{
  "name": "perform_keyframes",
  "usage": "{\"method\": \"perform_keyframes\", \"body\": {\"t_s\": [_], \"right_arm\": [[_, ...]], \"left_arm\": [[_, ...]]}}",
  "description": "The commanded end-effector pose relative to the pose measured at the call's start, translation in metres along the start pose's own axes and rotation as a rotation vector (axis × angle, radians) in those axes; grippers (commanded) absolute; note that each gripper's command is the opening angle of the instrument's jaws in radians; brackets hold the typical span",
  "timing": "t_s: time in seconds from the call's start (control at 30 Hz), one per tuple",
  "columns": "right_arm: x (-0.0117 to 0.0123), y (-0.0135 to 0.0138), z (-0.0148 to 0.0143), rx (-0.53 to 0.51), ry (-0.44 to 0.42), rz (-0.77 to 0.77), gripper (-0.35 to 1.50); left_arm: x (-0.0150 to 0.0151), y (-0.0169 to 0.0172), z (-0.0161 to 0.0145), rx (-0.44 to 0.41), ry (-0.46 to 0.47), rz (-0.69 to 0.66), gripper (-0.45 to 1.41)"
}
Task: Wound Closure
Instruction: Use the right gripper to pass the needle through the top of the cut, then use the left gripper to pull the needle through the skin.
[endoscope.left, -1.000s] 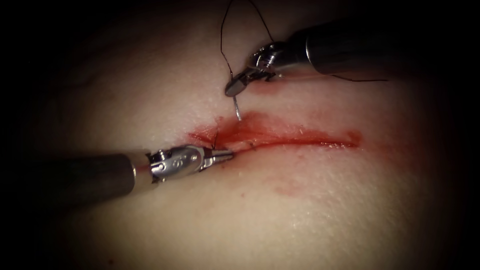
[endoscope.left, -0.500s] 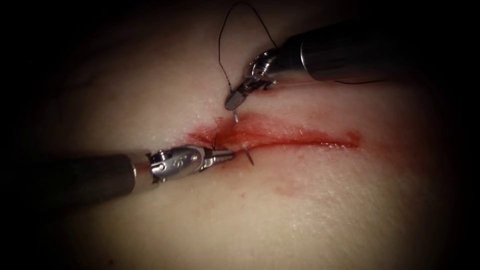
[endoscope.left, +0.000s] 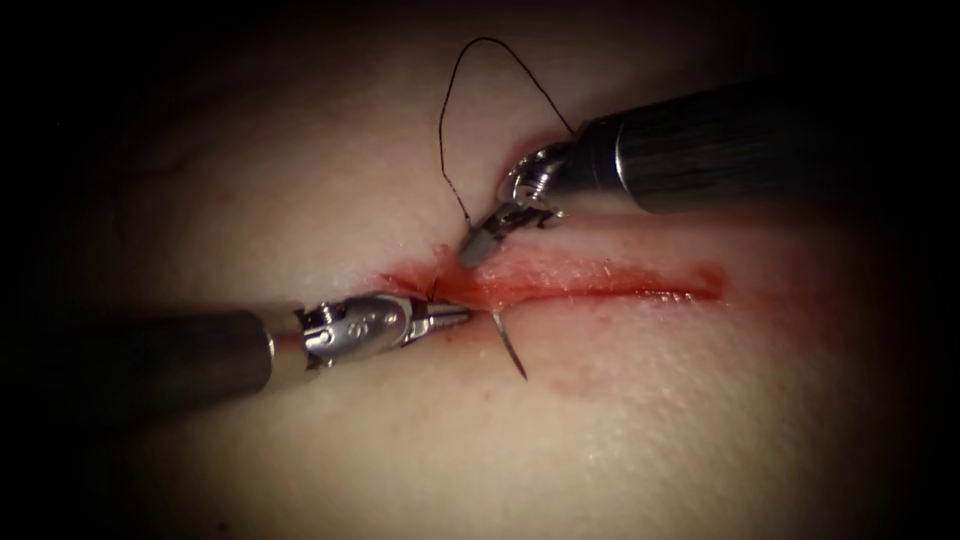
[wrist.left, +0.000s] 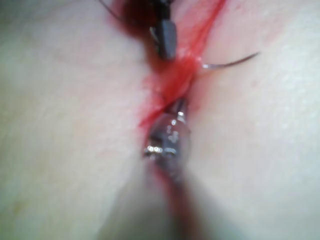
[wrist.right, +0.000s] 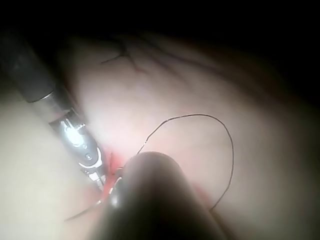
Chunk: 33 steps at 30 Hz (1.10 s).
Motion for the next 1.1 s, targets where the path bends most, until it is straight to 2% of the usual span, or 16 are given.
{"method": "perform_keyframes", "body": {"t_s": [0.03,0.3,0.5,0.57,0.6,0.67,0.77,1.0,1.1], "right_arm": [[-0.0005,-0.0003,0.0011,0.007,-0.006,0.005,-0.35],[-0.0028,-0.0014,0.0026,0.025,-0.012,0.008,-0.35],[-0.0044,-0.0022,0.0019,0.07,0.063,0.0,-0.35],[-0.0043,-0.0022,0.0014,0.054,0.153,-0.008,0.37],[-0.0042,-0.0021,0.0011,0.042,0.194,-0.016,0.66],[-0.0038,-0.0018,0.0002,0.014,0.299,-0.036,1.09],[-0.0038,-0.0009,-0.0016,-0.055,0.377,-0.073,1.31],[-0.0049,0.0012,-0.005,-0.075,0.492,-0.061,1.35],[-0.0061,0.0019,-0.0064,-0.079,0.497,-0.055,1.35]], "left_arm": [[-0.0003,0.0003,0.0009,-0.002,0.001,-0.001,-0.35],[-0.0003,0.0003,0.001,-0.001,0.001,-0.001,-0.35],[-0.0003,0.0003,0.001,-0.004,0.002,0.0,-0.35],[-0.0003,0.0003,0.001,-0.004,0.002,-0.001,-0.35],[-0.0003,0.0003,0.001,-0.004,0.002,-0.001,-0.35],[-0.0003,0.0004,0.0011,-0.006,0.004,0.0,-0.35],[-0.0003,0.0006,0.0011,-0.005,0.003,0.0,-0.35],[-0.0001,0.001,0.0009,-0.005,0.003,0.0,-0.35],[0.0003,0.0013,0.0009,-0.005,0.002,0.034,-0.35]]}}
